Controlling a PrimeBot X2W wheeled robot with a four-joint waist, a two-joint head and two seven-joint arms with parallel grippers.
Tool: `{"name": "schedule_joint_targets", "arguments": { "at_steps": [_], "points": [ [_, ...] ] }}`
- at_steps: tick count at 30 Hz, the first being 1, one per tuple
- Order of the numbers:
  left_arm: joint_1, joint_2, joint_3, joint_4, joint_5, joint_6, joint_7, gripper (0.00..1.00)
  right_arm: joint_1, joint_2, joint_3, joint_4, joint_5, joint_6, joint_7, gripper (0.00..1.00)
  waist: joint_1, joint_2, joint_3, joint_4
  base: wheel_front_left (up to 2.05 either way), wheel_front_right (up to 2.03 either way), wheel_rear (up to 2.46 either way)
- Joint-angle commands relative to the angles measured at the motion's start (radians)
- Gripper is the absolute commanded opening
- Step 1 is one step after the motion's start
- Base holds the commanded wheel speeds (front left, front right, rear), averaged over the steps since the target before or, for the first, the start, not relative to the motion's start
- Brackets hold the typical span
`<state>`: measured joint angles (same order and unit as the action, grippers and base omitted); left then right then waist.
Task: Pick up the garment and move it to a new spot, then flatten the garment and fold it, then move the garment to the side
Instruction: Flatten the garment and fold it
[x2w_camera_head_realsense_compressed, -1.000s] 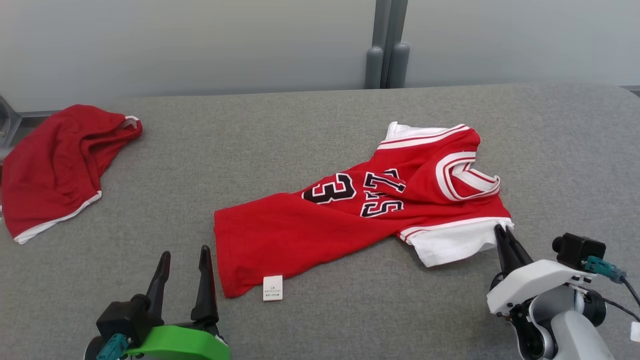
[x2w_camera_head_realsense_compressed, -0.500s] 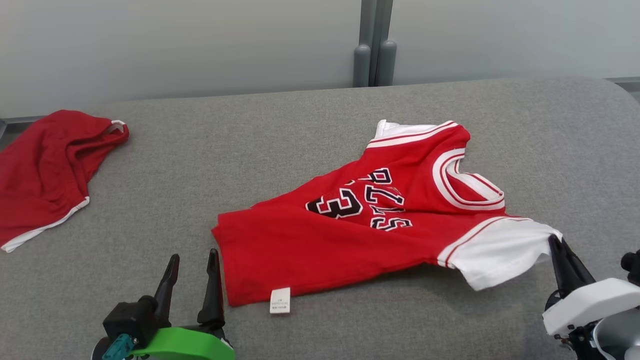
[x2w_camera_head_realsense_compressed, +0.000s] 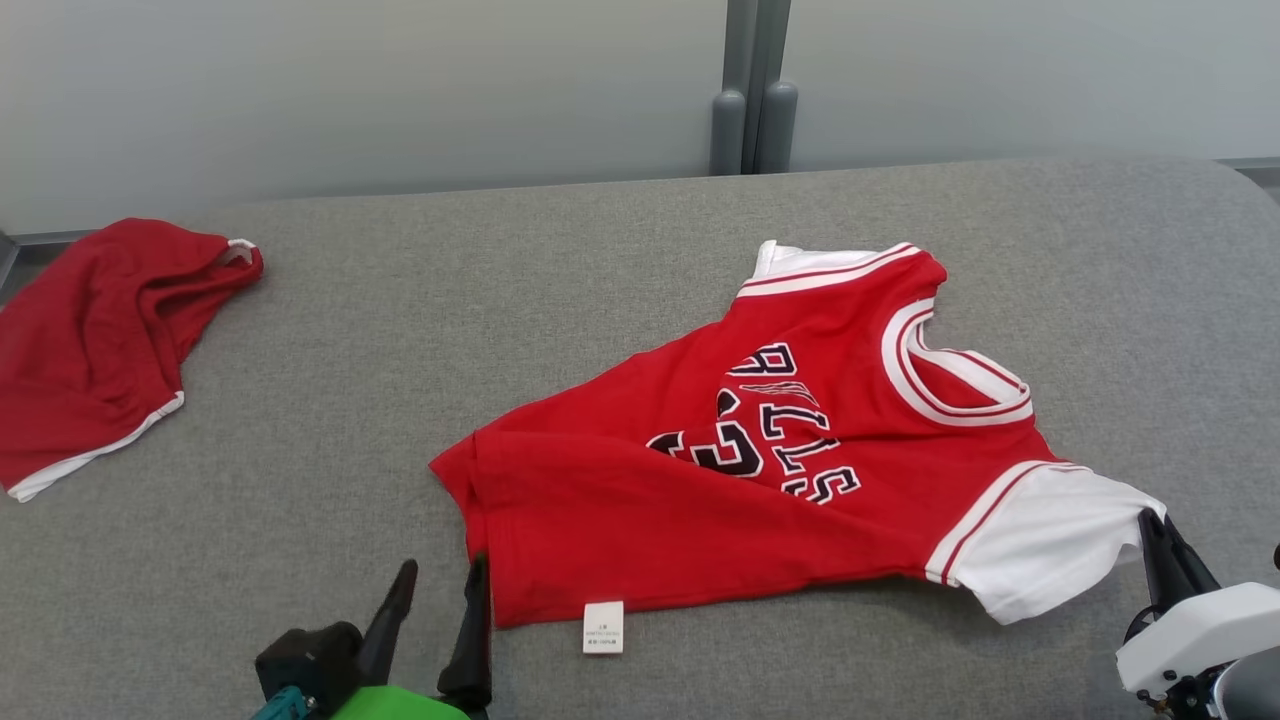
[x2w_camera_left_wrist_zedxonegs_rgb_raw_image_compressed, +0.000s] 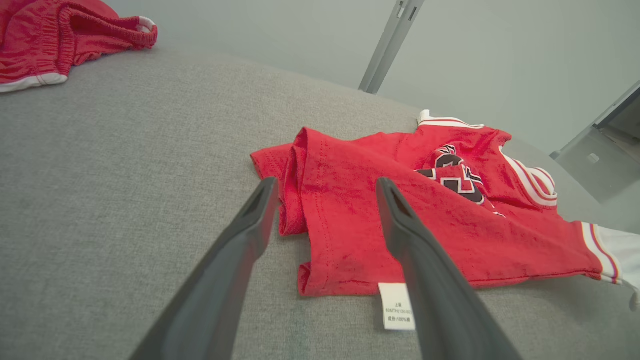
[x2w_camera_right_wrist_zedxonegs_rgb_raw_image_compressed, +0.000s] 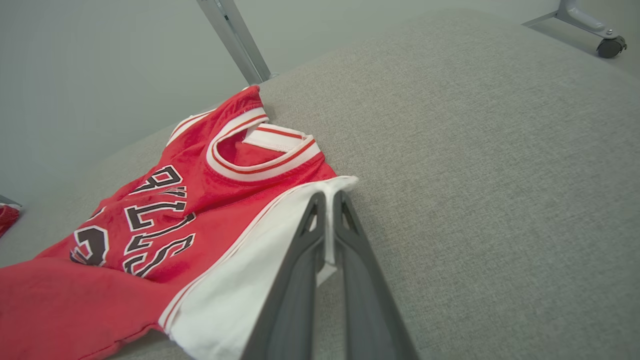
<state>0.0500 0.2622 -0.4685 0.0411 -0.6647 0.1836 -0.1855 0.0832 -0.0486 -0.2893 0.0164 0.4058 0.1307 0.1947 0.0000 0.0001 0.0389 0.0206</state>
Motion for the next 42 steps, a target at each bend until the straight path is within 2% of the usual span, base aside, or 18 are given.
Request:
{"name": "schedule_joint_targets", "arguments": {
  "at_steps": [1,8,13,21,32,41,42],
  "points": [
    [0.027,-0.001,-0.008,0.008,-0.016,-0.011,0.021,1.00,-0.009,-0.003,0.001,0.008,-0.009,0.000,-0.008,0.00,0.0000,-0.0001,-0.004,0.001,0.00,0.00,0.00],
    [0.076,-0.020,-0.037,0.019,-0.106,-0.036,0.114,1.00,-0.013,-0.003,-0.015,0.032,-0.037,0.000,-0.018,0.00,0.0000,-0.0001,-0.020,0.009,0.00,0.00,0.00],
    [0.051,-0.053,-0.049,0.097,-0.157,-0.065,0.153,1.00,-0.014,-0.003,-0.014,0.039,-0.041,0.000,-0.019,0.00,0.0000,-0.0001,-0.030,0.004,0.00,0.00,0.00],
    [-0.041,-0.111,-0.034,0.296,-0.201,-0.126,0.133,1.00,-0.026,-0.003,0.004,0.054,-0.048,0.000,-0.022,0.00,0.0000,-0.0001,-0.036,-0.016,0.00,0.00,0.00],
    [-0.148,-0.150,-0.028,0.510,-0.215,-0.158,0.105,1.00,-0.039,-0.003,0.023,0.053,-0.048,0.000,-0.023,0.00,0.0000,-0.0001,-0.022,-0.030,0.00,0.00,0.00],
    [-0.235,-0.175,-0.065,0.651,-0.191,-0.209,0.083,1.00,-0.050,-0.003,0.037,0.049,-0.044,0.000,-0.022,0.00,0.0000,-0.0001,-0.009,-0.029,0.00,0.00,0.00],
    [-0.241,-0.178,-0.070,0.664,-0.193,-0.217,0.085,0.82,-0.051,-0.003,0.039,0.049,-0.045,0.000,-0.022,0.00,0.0000,-0.0001,-0.008,-0.030,0.00,0.00,0.00]
  ]
}}
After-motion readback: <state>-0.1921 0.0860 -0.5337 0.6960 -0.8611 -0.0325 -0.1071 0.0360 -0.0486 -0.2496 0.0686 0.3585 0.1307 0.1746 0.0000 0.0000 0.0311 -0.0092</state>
